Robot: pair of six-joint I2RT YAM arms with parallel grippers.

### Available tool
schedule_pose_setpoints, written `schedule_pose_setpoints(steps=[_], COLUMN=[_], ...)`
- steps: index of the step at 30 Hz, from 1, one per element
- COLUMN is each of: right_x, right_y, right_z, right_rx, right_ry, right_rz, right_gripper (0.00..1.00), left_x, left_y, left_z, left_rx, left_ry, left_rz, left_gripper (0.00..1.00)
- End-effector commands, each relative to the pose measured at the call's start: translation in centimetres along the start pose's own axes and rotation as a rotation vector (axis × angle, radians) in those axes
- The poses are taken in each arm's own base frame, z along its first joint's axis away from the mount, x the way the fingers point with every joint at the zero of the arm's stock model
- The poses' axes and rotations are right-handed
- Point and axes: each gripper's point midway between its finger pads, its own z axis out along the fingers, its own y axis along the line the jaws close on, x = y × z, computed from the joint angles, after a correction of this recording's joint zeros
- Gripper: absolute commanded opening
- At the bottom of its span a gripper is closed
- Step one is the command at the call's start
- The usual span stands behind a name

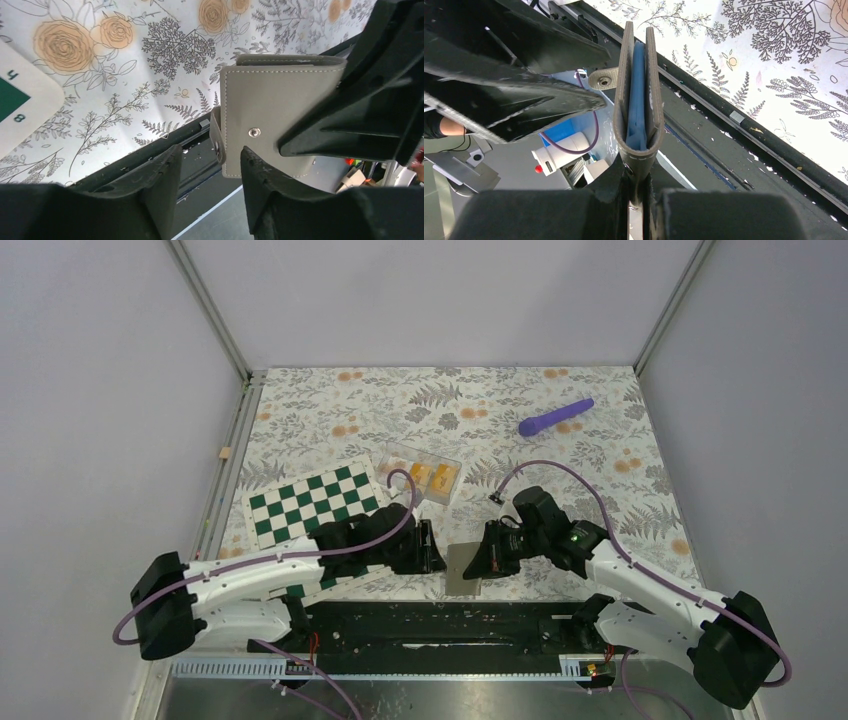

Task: Put the credit cards into the card holder
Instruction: Open the card holder.

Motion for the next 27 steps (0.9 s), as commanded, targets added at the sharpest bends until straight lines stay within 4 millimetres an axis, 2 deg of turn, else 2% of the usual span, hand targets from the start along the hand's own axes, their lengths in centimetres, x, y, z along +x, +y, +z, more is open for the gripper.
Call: schedule_pose_setpoints(steps=[1,11,18,21,27], right_x=[0.2,0.3,0.1,0.0,0.1], right_y=[1.0,1.0,1.4,1.5,1.5], right_z=[-0.1,-0.2,-0.2,-0.2,-0.2], right_rx=[-0.051,-0.056,-0.064,-0.064,-0.067], right_ry=[0.005,0.005,-0.001,-0.002,0.002], right_rz=[-0.016,-0.010,-0.010,-0.008,-0.007], right_gripper=[0.00,0.00,0.00,0.00,0.00], left_x=[-0.8,-1.0,-0.2,0.1,0.0], left_y=[-2.8,-2.4,-2.1,-1.1,-0.4], left_z=[0.7,1.9,2.2,2.3,2.6], left_rx=[0.106,0.100,0.094,0.042,-0.005], left_ry=[0.015,0.019,0.061,0.077,0.077], left_rz=[0.004,-0.014,-0.003,0.009,0.028], left_gripper=[0.42,0.31,0.31,0.30,0.18])
